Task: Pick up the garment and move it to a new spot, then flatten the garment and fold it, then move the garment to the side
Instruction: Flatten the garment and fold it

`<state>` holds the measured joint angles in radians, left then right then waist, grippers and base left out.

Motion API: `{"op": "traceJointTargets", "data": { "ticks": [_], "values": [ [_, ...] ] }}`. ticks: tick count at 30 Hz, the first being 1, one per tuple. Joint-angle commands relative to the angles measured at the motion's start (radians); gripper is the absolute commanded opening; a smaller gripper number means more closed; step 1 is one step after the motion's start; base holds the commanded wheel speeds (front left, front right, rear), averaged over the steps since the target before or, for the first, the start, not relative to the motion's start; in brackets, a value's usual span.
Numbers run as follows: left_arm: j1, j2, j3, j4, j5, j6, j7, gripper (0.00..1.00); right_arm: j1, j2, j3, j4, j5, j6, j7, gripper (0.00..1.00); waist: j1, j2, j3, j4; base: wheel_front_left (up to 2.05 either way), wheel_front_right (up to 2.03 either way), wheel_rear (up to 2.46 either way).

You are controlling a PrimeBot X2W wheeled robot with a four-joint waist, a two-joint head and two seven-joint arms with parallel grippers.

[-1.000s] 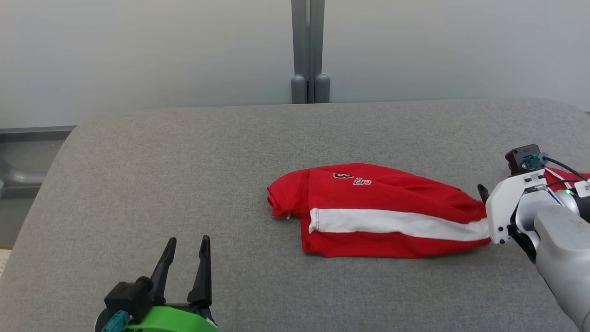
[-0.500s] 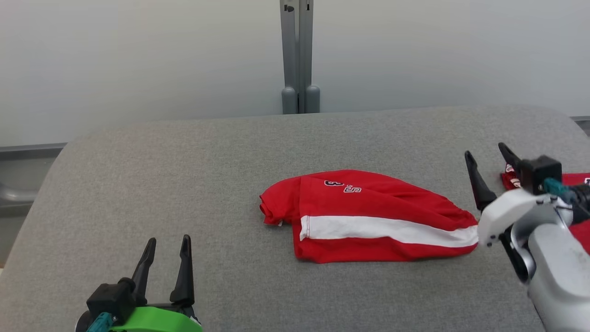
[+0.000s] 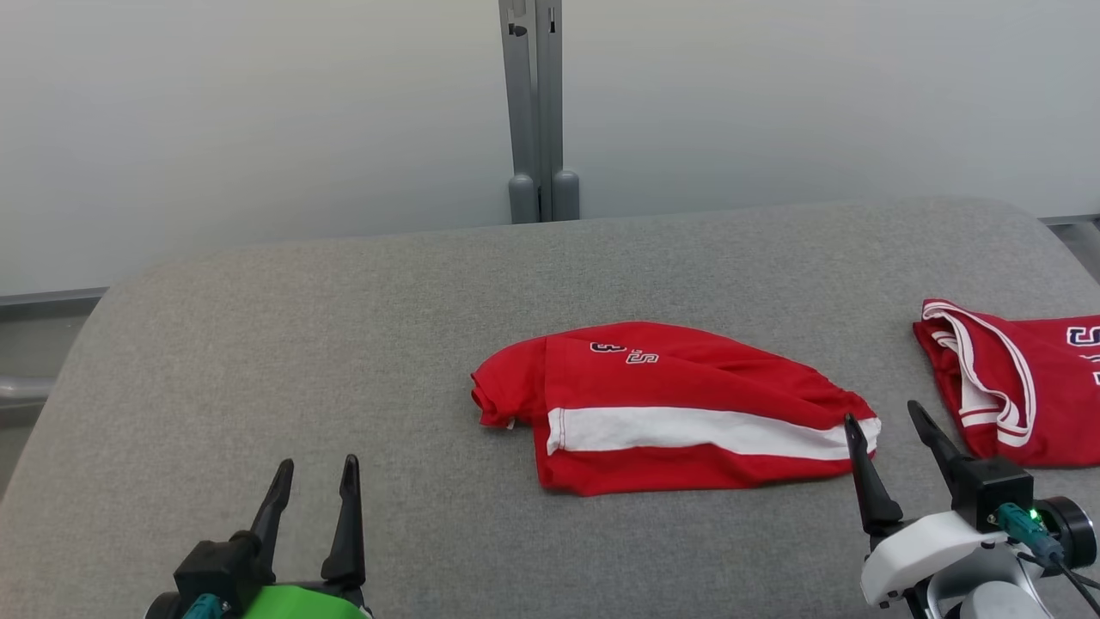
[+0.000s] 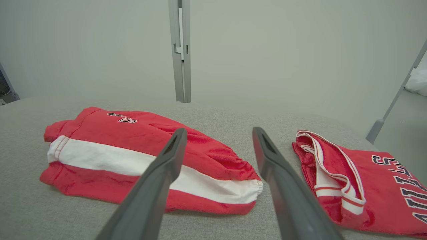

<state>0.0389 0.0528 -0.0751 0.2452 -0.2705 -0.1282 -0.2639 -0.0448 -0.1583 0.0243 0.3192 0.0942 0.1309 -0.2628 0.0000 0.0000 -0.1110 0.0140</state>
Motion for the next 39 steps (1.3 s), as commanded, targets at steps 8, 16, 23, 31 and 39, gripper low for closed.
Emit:
{"op": "traceJointTargets", "data": {
  "ticks": [8, 16, 23, 31, 39],
  "values": [
    [0.038, -0.001, -0.002, 0.016, -0.001, -0.003, 0.000, 1.00, 0.008, 0.013, -0.022, 0.062, 0.021, 0.000, -0.001, 1.00, 0.0000, 0.0000, -0.009, -0.012, 0.00, 0.00, 0.00],
    [0.037, -0.002, -0.012, 0.021, -0.004, -0.003, 0.000, 1.00, -0.018, 0.020, -0.033, 0.072, 0.017, 0.000, 0.013, 1.00, 0.0000, 0.0000, -0.006, -0.016, 0.00, 0.00, 0.00],
    [-0.067, 0.001, -0.199, 0.163, -0.055, -0.003, 0.006, 1.00, -0.102, 0.014, -0.095, 0.120, 0.024, 0.000, 0.141, 1.00, 0.0000, 0.0000, 0.021, -0.024, 0.00, 0.00, 0.00],
    [-0.268, 0.000, -0.427, 0.349, -0.196, -0.003, 0.122, 1.00, -0.261, -0.053, -0.006, 0.266, 0.071, 0.000, 0.383, 1.00, 0.0000, 0.0000, 0.085, -0.055, 0.00, 0.00, 0.00],
    [-0.425, 0.000, -0.524, 0.445, -0.281, 0.018, 0.166, 1.00, -0.401, -0.102, 0.110, 0.413, 0.174, 0.000, 0.487, 1.00, 0.0000, 0.0000, 0.159, -0.082, 0.00, 0.00, 0.00]
  ]
}}
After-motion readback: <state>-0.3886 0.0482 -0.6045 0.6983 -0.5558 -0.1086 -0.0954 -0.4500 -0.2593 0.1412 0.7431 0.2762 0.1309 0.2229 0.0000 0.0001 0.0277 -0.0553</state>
